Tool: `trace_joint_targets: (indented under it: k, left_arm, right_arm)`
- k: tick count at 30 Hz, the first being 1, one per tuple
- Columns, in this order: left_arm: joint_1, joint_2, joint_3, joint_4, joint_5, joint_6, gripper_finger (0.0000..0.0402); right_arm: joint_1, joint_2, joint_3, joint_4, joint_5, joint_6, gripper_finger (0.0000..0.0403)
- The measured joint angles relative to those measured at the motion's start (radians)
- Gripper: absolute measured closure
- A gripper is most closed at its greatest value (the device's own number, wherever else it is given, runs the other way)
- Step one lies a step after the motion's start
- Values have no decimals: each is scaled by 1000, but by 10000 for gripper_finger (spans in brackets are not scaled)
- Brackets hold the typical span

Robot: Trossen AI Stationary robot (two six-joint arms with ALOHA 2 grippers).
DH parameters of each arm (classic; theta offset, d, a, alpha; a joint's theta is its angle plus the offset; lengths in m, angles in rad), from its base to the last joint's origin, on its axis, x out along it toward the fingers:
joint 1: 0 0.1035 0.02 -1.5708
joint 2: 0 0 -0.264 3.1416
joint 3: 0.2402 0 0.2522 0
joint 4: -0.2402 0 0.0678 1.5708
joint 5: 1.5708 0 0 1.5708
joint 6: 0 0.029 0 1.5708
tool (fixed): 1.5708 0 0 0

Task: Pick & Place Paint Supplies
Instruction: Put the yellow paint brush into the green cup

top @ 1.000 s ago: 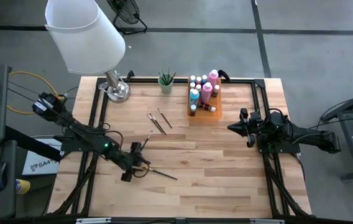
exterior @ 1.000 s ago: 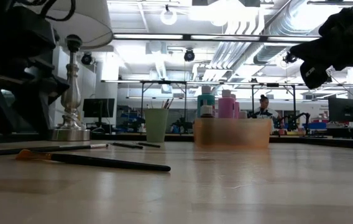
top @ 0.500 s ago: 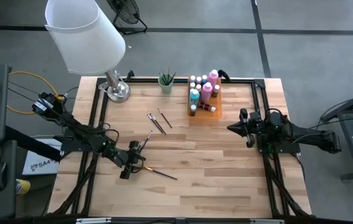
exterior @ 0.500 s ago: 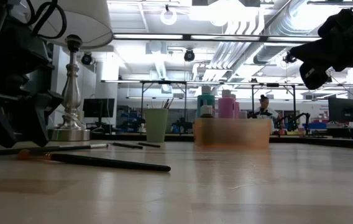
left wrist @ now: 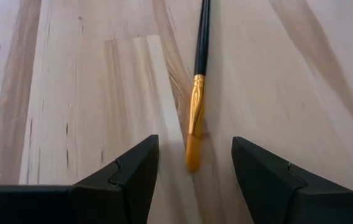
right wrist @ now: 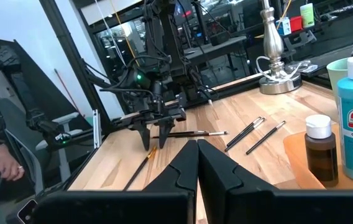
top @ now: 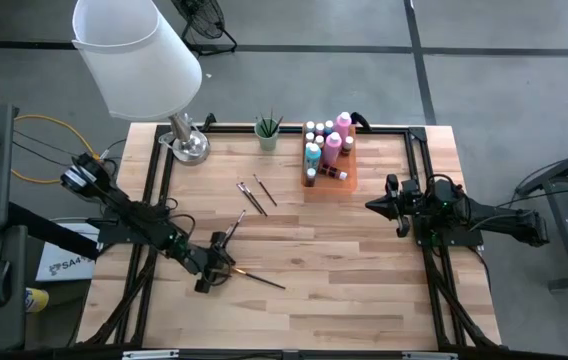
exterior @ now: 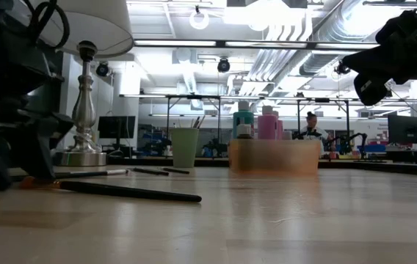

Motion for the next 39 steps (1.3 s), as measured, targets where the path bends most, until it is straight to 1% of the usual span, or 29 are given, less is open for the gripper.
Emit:
trace_joint_targets:
  k: [4,7,11,16,19,31,39]
  left_arm:
    - [1,41,2,44,-4,-8,202]
    - [1,65,3,68,-7,-9,213]
    - [1,79,3,81,-7,-16,245]
    - [2,79,5,48,6,-34,290]
    - [2,79,4,34,24,-34,308]
    - [-4,80,3,29,41,-37,321]
    - [-5,81,3,31,56,-64,373]
  right_arm:
    - [0,0,0,0,0,0,401]
    - [0,0,0,0,0,0,401]
    - [0,0,0,0,0,0,401]
    - [0,0,0,0,0,0,401]
    - [0,0,0,0,0,0,401]
    - [0,0,0,0,0,0,401]
    - [0,0,0,0,0,0,401]
